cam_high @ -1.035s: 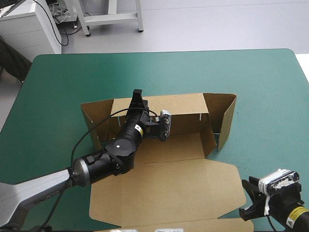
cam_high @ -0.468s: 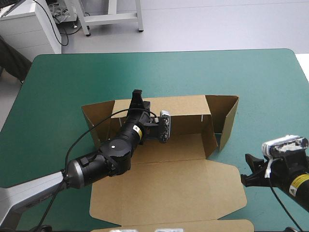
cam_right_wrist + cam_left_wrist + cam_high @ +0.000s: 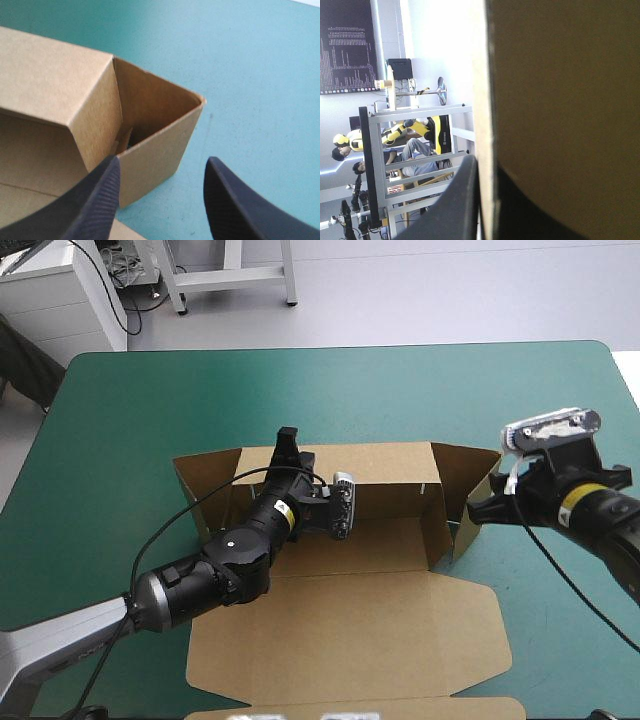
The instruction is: Fold the box
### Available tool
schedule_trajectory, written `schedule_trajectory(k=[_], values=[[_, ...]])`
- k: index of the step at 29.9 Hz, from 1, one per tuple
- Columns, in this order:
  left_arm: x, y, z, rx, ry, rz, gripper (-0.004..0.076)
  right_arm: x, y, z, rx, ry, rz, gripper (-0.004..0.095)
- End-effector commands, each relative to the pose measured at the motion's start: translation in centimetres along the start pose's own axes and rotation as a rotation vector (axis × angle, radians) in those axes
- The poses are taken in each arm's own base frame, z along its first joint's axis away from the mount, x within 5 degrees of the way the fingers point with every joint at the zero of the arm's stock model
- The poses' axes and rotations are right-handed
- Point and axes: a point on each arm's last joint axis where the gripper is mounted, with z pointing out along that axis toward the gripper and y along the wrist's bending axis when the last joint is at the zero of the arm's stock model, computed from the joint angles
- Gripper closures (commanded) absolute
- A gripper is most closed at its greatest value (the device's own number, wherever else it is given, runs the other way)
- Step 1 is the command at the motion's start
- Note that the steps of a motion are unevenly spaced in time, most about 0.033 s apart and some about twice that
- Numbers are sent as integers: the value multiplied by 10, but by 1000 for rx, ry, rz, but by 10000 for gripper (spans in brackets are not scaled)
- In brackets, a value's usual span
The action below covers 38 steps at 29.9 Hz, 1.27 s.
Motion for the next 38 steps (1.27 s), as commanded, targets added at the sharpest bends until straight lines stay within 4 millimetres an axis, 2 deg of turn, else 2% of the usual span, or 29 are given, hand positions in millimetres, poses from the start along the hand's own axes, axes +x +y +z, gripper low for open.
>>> schedule_trajectory(k=[1,7,12,20,27,30,33,38], values=[[-3,14,-12,-46,-41,-24,731,-33,-2,-3,25,-97,-16,423],[-3,14,-12,-39,-40,-33,731,-59,-11,23,40,-13,8,437],[-3,13,-12,-34,-40,-42,731,-74,-25,54,-63,35,28,437],[-3,13,-12,-31,-40,-46,731,-78,-44,118,-112,144,-8,437],[-3,13,-12,-31,-40,-46,731,-79,-41,165,-189,205,-54,437],[-3,13,-12,-31,-40,-46,731,-75,-39,173,-220,237,-67,437],[-3,13,-12,-31,-40,-46,731,-71,-38,174,-234,279,-68,440],[-2,13,-12,-31,-38,-47,731,-65,-36,171,-261,357,-73,510]])
